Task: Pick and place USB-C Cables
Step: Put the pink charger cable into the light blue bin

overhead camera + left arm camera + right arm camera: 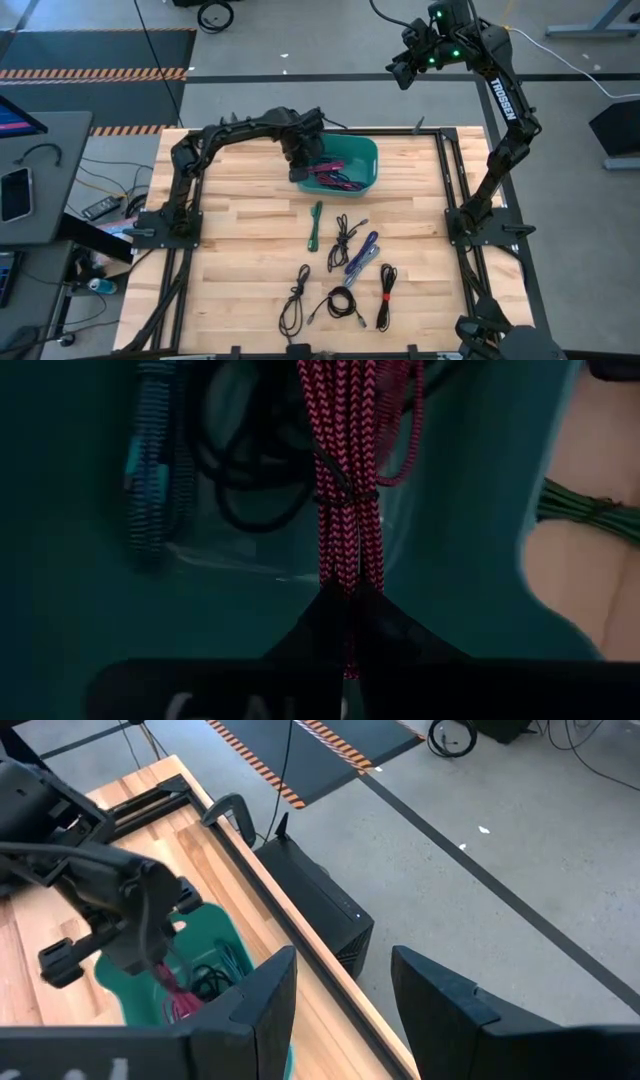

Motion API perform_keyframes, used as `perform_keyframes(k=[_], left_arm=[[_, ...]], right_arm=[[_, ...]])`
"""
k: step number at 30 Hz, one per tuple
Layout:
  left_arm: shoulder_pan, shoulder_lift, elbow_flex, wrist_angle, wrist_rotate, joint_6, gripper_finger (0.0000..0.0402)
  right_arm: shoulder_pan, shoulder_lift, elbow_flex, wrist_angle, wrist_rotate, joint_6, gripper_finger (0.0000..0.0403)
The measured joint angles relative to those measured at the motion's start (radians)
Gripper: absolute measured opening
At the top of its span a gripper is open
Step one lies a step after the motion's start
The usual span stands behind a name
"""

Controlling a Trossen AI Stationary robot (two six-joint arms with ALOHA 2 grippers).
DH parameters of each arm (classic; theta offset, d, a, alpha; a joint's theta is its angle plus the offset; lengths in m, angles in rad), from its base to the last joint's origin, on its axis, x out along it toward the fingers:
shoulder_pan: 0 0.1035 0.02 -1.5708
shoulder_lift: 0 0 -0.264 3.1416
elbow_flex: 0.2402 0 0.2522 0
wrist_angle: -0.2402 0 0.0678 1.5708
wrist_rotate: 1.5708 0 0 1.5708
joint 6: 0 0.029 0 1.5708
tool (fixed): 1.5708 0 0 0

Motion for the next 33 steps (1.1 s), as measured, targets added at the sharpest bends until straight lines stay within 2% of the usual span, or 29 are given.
perform_keyframes(k=[2,6,9,19,23,28,33], left_arm=[[-0.011,0.000,0.000,0.016,-0.006,0.040,0.0009],[-0.026,0.000,0.000,0.127,-0.098,0.118,0.0009],[-0.013,0.000,0.000,0.175,-0.103,0.149,0.0009],[0.081,0.006,0.000,0.165,-0.102,0.147,0.0009],[0.109,0.045,0.000,0.147,-0.081,0.125,0.0009],[0.098,0.097,-0.001,0.134,-0.086,0.156,0.0009],[0.069,0.115,0.001,0.150,-0.159,0.206,0.0009]], right_arm=[[0.000,0.000,0.000,0.000,0.000,-0.001,0.0171],[0.000,0.000,0.000,0.000,0.000,-0.018,0.0171],[0.000,0.000,0.000,0.000,0.000,-0.018,0.0171],[0.000,0.000,0.000,0.001,0.001,-0.016,0.0171],[0.000,0.000,0.000,0.001,0.002,-0.015,0.0171],[0.006,0.000,0.000,0.002,0.002,-0.015,0.0171],[0.006,0.000,0.000,0.002,0.002,-0.015,0.0171]])
